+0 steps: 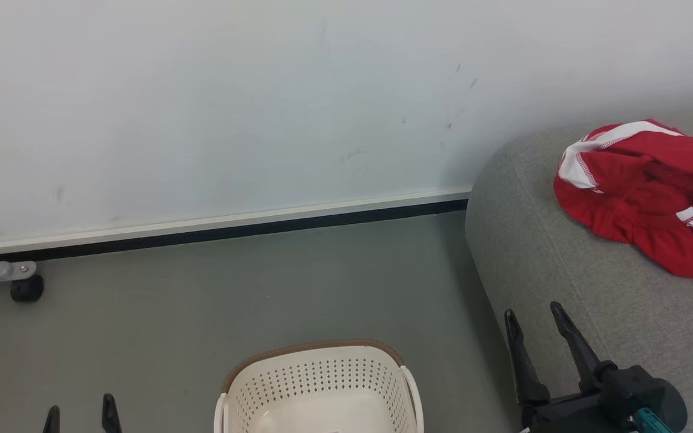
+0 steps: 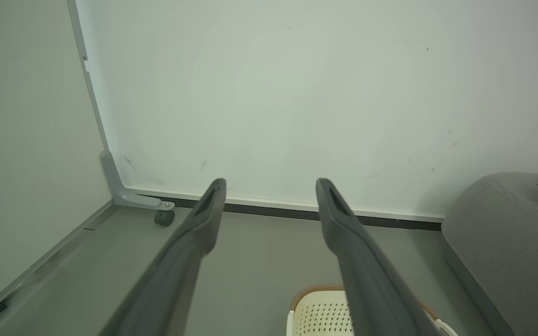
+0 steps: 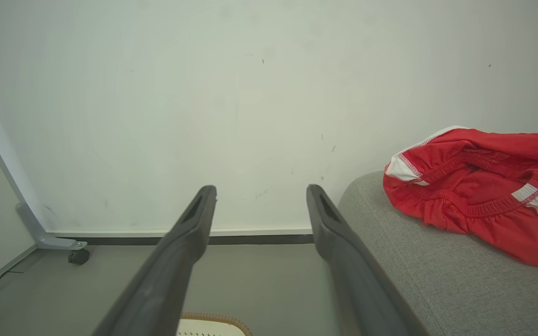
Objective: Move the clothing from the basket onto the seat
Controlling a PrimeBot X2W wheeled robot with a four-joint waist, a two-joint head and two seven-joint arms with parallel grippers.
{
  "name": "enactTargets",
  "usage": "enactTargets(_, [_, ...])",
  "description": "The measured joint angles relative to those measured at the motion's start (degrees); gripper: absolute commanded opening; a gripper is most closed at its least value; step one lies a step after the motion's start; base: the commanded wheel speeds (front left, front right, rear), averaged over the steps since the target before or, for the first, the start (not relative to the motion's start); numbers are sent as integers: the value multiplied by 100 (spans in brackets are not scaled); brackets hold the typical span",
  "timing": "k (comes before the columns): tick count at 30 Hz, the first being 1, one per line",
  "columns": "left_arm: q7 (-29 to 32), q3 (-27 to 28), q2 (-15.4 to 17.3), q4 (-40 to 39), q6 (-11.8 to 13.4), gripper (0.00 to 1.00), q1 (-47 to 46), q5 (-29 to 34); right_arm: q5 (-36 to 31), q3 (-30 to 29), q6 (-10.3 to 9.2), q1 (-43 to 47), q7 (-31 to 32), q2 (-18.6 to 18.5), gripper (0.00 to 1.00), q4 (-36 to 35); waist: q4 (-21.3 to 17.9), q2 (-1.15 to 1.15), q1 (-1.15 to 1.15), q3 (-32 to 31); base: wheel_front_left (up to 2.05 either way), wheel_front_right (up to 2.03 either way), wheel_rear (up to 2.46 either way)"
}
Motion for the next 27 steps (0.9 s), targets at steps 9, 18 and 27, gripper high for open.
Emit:
enactTargets(9, [10,-41,-82,180,-7,0,3,93,-36,27,1,173,36,54,0,172,13,0,0,-17,0,0,0])
enactTargets(18, [124,-51,-154,405,-66,0,-26,-225,254,-126,67,325,144,126,0,360,33,0,0,-7,0,0,0])
enactTargets(27, [345,-8,-200,561,-207,0,-202,-965,1016,-394,200,309,346,197,0,437,71,0,0,6,0,0,0])
